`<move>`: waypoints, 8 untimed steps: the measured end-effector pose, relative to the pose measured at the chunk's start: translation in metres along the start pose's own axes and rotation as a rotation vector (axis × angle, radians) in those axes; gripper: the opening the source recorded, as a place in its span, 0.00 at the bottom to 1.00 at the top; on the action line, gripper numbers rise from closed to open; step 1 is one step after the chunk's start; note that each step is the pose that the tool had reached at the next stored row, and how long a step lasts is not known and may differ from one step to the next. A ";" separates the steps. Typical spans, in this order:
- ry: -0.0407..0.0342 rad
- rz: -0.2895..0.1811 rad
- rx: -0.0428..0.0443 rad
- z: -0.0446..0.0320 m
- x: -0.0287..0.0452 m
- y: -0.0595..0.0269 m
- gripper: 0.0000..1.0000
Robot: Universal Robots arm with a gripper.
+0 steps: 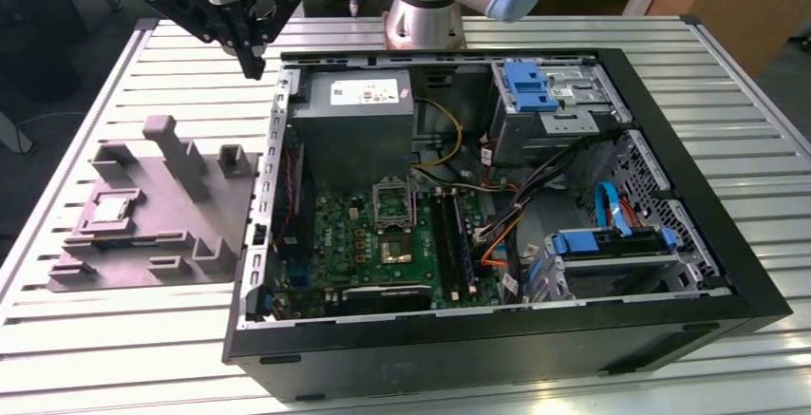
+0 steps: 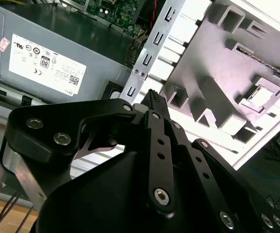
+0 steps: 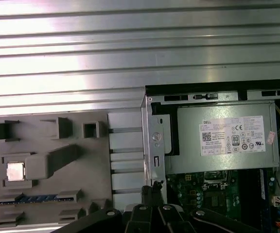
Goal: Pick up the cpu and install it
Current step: 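Reach for the cpu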
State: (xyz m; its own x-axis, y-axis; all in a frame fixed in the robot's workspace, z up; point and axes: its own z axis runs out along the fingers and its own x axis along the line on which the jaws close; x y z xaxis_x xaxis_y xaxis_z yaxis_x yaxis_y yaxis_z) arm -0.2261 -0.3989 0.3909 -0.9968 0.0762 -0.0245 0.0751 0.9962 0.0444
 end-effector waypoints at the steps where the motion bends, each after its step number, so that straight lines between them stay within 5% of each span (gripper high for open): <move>1: 0.0001 0.000 0.0001 0.0000 0.0005 0.0000 0.11; 8: 0.0000 0.000 0.0000 0.0000 0.0037 -0.0003 0.11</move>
State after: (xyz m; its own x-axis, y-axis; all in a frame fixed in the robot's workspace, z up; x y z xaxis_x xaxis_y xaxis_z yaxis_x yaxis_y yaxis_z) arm -0.2299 -0.3989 0.3908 -0.9968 0.0762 -0.0245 0.0751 0.9962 0.0444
